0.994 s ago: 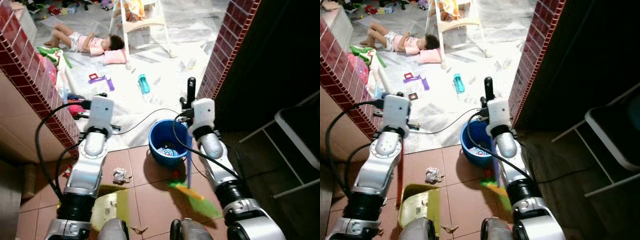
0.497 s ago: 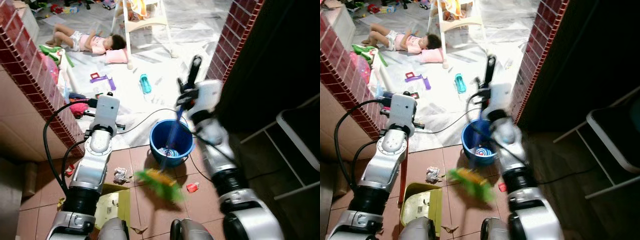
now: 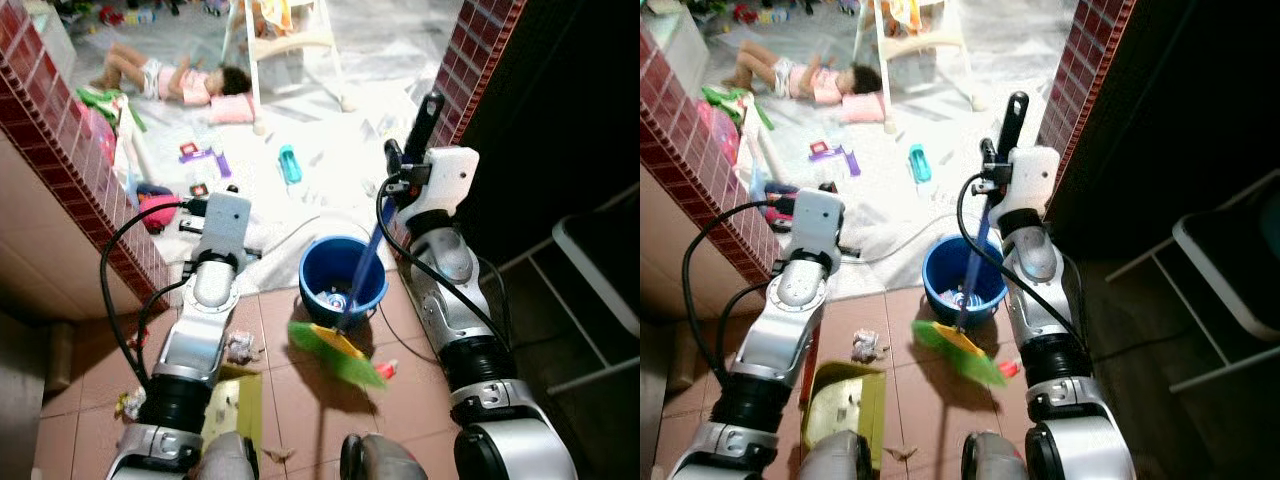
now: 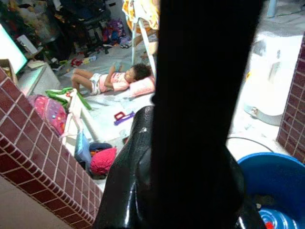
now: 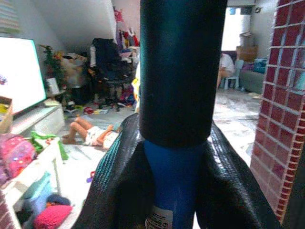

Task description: Sweep floor

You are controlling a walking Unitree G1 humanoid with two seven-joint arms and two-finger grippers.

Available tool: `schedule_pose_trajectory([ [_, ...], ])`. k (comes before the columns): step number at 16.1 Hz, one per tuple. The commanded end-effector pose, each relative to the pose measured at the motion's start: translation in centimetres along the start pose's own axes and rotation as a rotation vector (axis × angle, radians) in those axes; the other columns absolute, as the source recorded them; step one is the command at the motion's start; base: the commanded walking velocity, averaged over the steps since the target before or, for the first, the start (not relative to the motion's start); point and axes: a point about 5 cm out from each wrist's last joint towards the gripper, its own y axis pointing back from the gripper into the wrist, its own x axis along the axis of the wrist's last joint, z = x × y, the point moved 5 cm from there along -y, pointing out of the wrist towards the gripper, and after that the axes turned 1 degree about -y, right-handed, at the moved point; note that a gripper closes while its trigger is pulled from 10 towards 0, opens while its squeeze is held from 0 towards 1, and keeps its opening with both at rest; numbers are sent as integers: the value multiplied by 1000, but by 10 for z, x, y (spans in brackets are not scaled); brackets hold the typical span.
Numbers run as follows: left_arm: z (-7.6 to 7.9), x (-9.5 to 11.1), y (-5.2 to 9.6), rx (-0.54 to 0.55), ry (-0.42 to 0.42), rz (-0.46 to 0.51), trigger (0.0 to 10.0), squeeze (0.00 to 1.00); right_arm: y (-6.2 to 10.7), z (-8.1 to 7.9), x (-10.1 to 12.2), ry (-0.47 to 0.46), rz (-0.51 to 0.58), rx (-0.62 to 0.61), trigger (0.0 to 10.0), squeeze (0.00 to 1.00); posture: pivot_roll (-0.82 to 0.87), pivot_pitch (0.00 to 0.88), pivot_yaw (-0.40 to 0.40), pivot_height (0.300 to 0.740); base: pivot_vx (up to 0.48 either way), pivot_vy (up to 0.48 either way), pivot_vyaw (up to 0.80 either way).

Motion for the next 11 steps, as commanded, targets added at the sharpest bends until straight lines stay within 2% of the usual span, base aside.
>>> schedule_pose_trajectory([
  [1,3,-14,3,-5,15,-64,10000,0,-1,1,10,6,36,0,10000,0,-57,114,-33,740,-251,0,0],
  [6,-4,-9,-7,-10,9,-53,10000,0,-4,-7,14,-5,49,-16,10000,0,-82,113,6,740,-274,0,0],
  [10,0,-4,-12,-24,15,-41,10000,0,1,-8,12,1,45,-24,10000,0,-81,105,10,740,-270,0,0],
  [11,1,-2,-13,-27,15,-34,10000,0,1,-8,11,2,39,-26,10000,0,-75,100,8,740,0,0,0],
])
